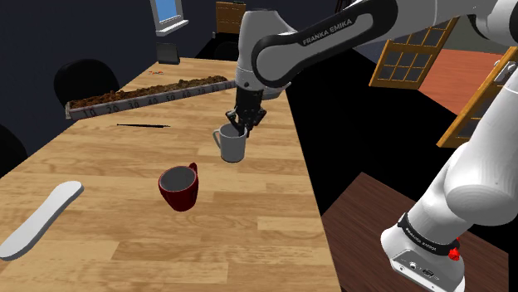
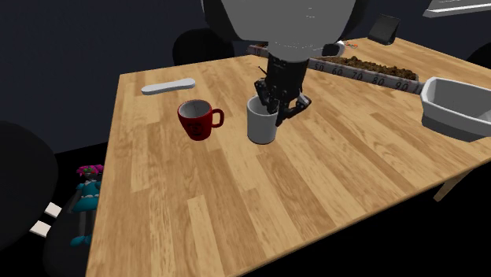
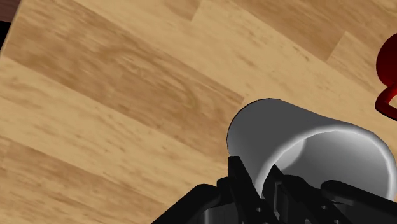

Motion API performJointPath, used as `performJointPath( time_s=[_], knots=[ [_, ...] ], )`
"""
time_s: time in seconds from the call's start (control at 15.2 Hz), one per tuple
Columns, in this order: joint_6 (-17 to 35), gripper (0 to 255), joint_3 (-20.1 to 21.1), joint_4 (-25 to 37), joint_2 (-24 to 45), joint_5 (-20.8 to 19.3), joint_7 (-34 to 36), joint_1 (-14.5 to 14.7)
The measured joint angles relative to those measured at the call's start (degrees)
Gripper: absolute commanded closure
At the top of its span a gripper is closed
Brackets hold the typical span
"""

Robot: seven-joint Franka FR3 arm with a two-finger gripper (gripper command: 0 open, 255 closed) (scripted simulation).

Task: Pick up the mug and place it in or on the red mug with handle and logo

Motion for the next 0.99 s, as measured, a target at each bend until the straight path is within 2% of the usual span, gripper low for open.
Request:
performJointPath(
  time_s=[0.99],
  knots=[
    [-11.1, 255, 0.0, 7.9, -3.4, 1.1, -0.5, -0.3]
  ],
)
